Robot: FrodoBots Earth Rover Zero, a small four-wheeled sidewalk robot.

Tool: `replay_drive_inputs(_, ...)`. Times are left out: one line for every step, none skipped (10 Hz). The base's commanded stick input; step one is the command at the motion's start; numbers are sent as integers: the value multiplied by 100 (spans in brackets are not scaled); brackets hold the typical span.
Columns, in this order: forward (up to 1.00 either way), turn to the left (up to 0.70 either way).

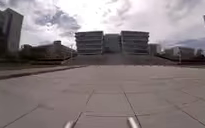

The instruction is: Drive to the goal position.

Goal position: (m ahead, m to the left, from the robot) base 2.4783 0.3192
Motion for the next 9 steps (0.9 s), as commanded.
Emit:
replay_drive_inputs(100, 1)
replay_drive_inputs(100, 1)
replay_drive_inputs(100, 1)
replay_drive_inputs(100, 1)
replay_drive_inputs(100, 1)
replay_drive_inputs(100, 1)
replay_drive_inputs(100, 1)
replay_drive_inputs(100, 1)
replay_drive_inputs(100, 1)
